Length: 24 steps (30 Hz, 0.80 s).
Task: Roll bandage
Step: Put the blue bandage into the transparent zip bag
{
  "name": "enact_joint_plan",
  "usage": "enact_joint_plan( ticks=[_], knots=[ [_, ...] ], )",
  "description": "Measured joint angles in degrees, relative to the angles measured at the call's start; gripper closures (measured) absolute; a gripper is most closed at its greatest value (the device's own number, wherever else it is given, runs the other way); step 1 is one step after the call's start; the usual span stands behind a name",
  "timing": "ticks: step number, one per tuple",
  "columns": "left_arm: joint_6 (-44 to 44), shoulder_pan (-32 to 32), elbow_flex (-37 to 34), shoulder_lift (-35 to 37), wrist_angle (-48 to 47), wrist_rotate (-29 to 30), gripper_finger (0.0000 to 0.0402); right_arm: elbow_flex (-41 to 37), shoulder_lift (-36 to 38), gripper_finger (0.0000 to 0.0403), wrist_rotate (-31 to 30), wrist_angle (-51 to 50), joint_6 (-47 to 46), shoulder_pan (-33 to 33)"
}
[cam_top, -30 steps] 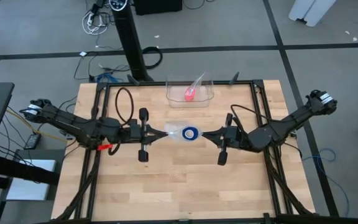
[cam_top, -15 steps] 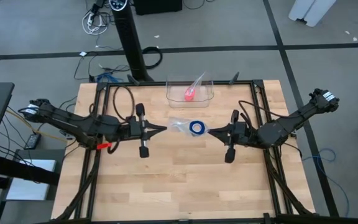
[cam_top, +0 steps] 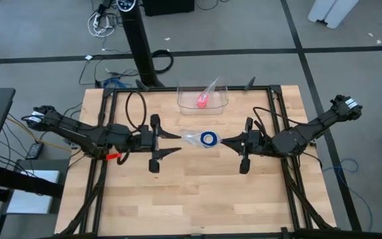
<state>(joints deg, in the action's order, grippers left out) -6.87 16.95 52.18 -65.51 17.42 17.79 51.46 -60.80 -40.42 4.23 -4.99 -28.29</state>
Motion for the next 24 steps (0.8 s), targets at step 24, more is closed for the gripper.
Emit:
enact_joint_plan(
  ticks=[24],
  knots=[
    [-0.3,-0.3,9.1,-3.4,-10.4,5.0,0.0219,0.0,0.0,0.0403,0.1,-1.5,-1.0,-0.9]
  ],
)
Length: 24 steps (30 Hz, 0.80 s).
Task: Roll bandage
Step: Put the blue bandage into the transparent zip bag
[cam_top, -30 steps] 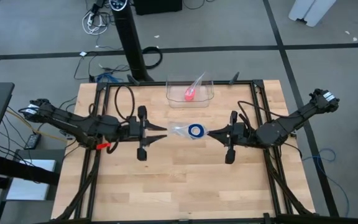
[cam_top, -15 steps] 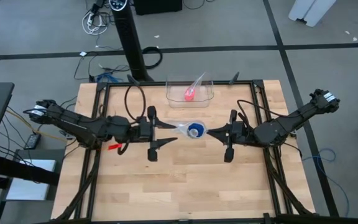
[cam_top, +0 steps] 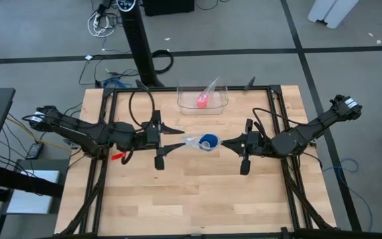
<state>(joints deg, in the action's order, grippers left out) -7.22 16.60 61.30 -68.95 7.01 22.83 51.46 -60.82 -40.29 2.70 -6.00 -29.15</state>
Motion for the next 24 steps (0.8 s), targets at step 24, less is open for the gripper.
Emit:
enact_joint_plan(
  ticks=[24],
  knots=[
    [4.5,-2.0,-0.1,-3.5,-3.6,-4.5,0.0221,0.0,0.0,0.0403,3.5,0.3,0.6,0.1]
  ],
)
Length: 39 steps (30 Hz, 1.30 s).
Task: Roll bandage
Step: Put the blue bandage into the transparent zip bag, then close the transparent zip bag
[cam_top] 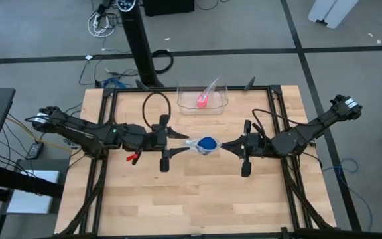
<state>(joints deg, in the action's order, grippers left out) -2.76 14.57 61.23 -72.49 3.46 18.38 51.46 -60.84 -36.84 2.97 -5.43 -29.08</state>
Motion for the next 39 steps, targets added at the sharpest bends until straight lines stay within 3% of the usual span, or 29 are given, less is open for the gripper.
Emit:
enact_joint_plan(
  ticks=[5,15,22,30,34,39],
  knots=[
    [0.0,0.0,0.0,-2.0,4.4,-2.0,0.0251,0.0,0.0,0.0403,0.7,-0.5,-0.4,-0.2],
    [-1.5,0.0,0.0,-2.0,1.6,-7.4,0.0392,0.0,0.4,0.0403,0.7,-1.2,0.3,-1.7],
    [-1.2,0.0,-1.3,-1.9,1.9,-5.4,0.0397,0.0,1.0,0.0403,0.8,-1.8,0.5,-2.3],
    [0.5,-0.3,-8.1,-1.9,11.0,-4.9,0.0399,0.0,1.0,0.0396,0.8,-7.9,-3.4,-1.2],
    [0.8,-0.3,-8.3,-1.9,9.6,-4.8,0.0400,0.0,1.0,0.0363,1.7,-10.6,-3.9,-0.2],
    [0.1,-0.3,-8.3,-1.9,2.4,-4.8,0.0400,0.0,1.0,0.0307,7.3,-15.4,-9.3,0.9]
  ],
)
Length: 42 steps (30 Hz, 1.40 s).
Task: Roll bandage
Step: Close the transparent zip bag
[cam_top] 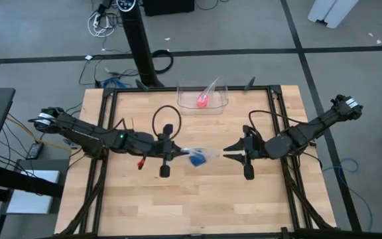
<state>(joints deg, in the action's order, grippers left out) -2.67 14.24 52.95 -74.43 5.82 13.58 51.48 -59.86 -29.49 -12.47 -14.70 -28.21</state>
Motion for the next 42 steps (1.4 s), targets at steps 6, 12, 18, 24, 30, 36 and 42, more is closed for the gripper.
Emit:
enact_joint_plan(
  ticks=[6,12,18,24,30,36,42],
  knots=[
    [1.8,0.0,0.0,0.0,-7.8,3.7,0.0400,0.0,-0.3,0.0271,0.8,2.7,3.7,1.5],
    [1.2,-0.5,0.0,0.0,-7.8,3.7,0.0400,0.0,-5.1,0.0275,11.7,10.5,4.2,6.8],
    [0.0,-1.5,0.0,0.0,-7.7,3.7,0.0400,2.8,-11.7,0.0274,12.9,10.9,5.6,9.0],
    [-0.1,-1.5,0.0,0.0,-7.7,2.5,0.0400,9.8,-17.2,0.0265,11.6,8.4,9.1,8.9],
    [-0.1,-1.4,0.0,-1.3,-8.5,3.0,0.0400,16.6,-24.0,0.0257,11.7,6.4,12.4,11.1],
    [-0.4,-1.5,0.0,-3.8,-9.2,4.8,0.0400,24.4,-30.4,0.0252,11.7,-2.6,13.1,13.2],
    [-1.5,-1.4,0.0,-5.2,-9.4,4.8,0.0400,28.3,-32.6,0.0253,12.5,-5.8,13.3,14.1]
  ],
)
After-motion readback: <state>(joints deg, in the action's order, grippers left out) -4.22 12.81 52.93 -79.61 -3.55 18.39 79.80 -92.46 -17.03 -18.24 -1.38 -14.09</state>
